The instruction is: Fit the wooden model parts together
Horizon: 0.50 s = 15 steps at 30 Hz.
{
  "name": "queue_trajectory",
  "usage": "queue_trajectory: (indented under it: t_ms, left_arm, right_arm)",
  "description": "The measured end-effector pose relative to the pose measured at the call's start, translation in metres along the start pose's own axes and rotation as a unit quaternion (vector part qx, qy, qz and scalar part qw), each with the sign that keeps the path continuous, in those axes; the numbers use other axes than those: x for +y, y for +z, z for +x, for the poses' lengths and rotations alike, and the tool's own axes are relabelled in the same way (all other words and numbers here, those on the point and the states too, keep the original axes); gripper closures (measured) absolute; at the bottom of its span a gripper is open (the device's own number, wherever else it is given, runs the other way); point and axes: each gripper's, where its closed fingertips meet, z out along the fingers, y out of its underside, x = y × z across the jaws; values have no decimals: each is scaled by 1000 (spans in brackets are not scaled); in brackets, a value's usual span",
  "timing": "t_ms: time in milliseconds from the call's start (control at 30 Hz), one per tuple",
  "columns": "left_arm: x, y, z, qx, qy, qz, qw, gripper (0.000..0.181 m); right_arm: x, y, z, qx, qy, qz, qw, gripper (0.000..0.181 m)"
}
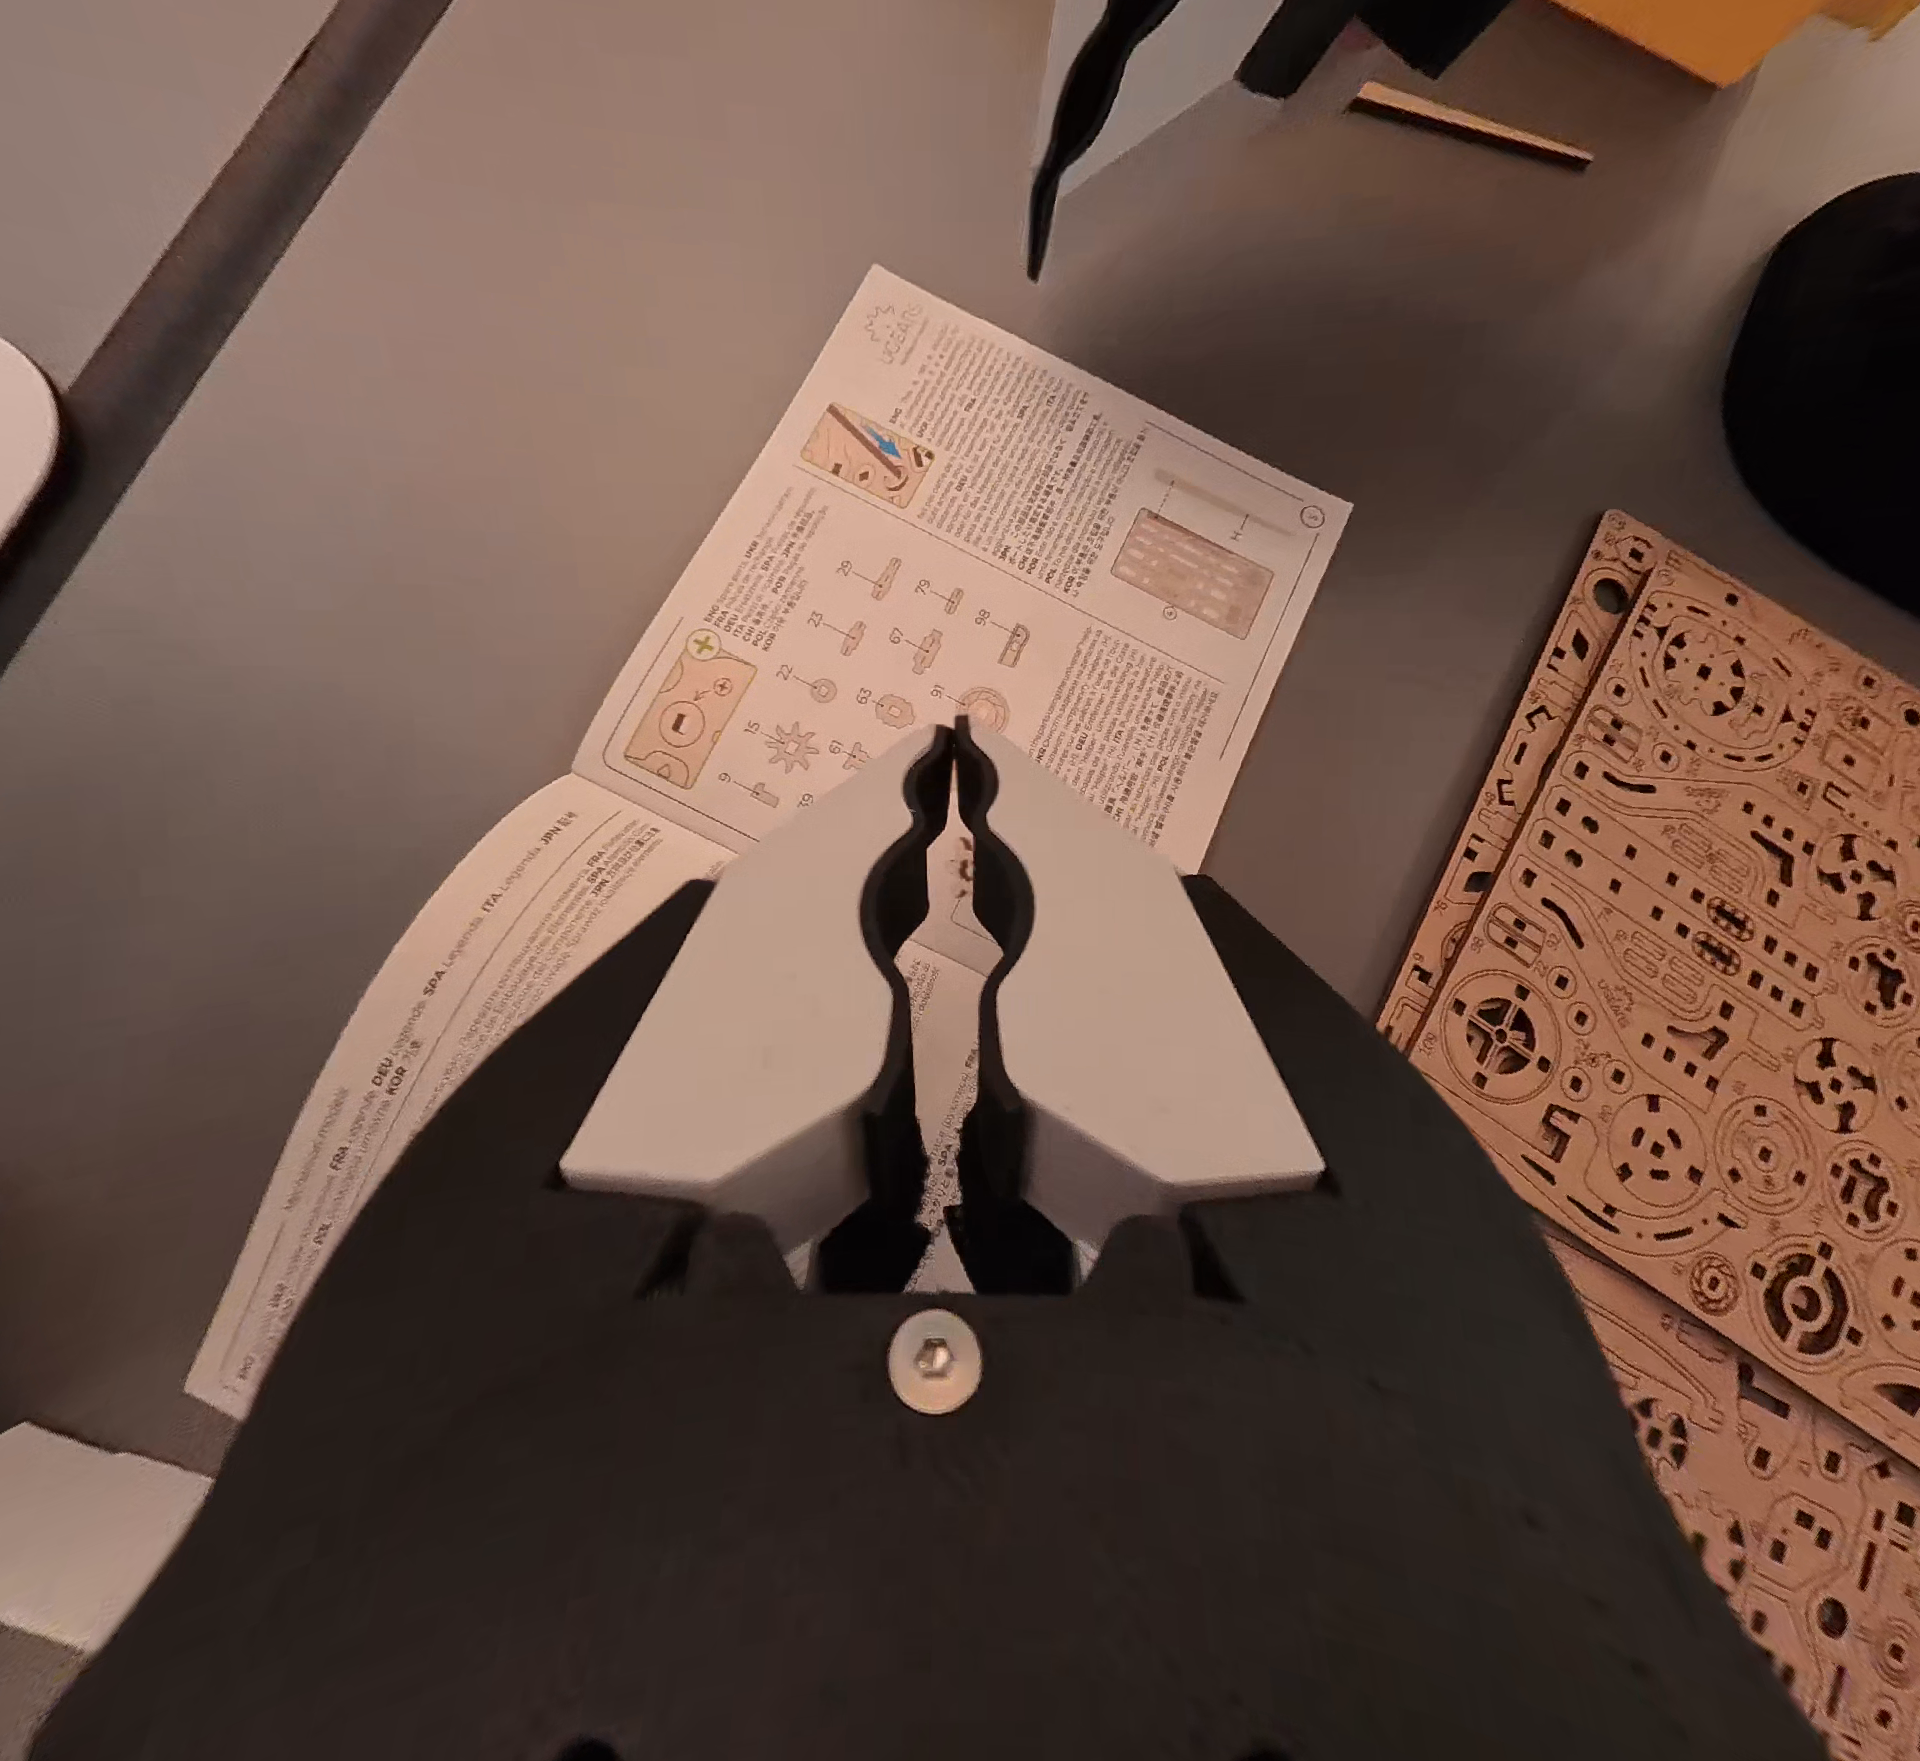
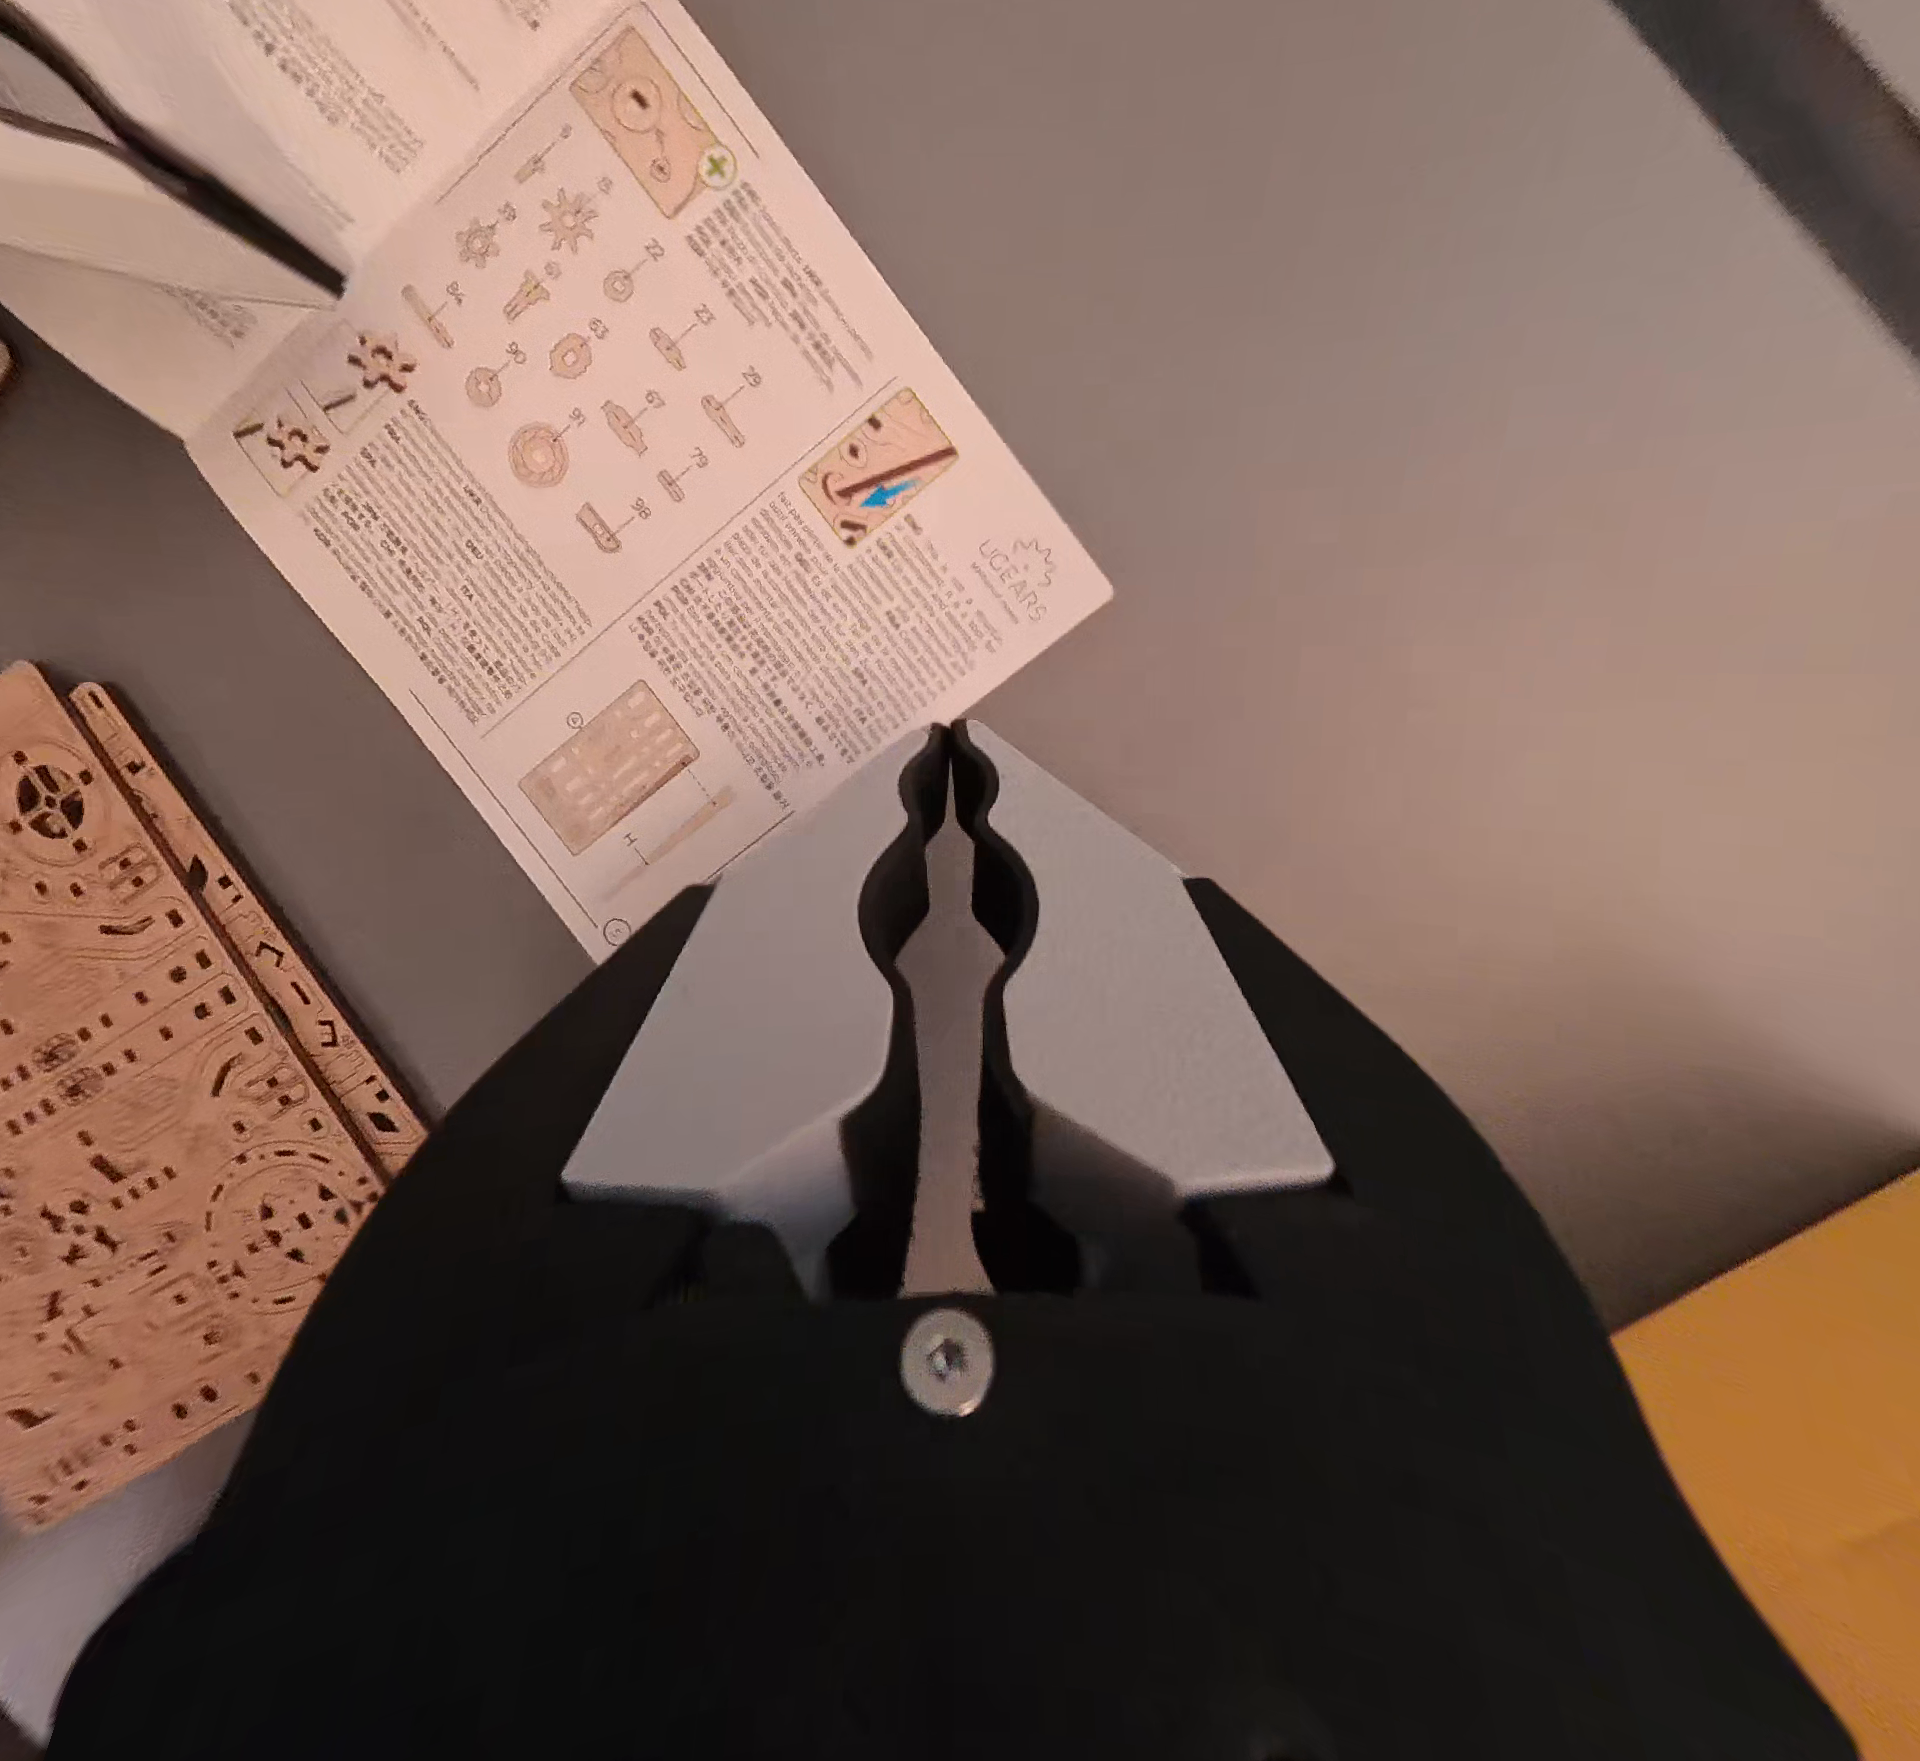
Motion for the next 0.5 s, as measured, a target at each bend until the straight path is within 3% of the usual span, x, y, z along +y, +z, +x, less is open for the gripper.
queue_trajectory:
  t_ms: [167,500]
  left_arm:
    - [9,8,1,-3,5,-26,1000,181]
    - [29,25,1,2,-12,-69,998,181]
  right_arm:
    - [12,8,2,-9,35,-33,999,181]
    - [9,14,-8,-5,4,-50,999,181]
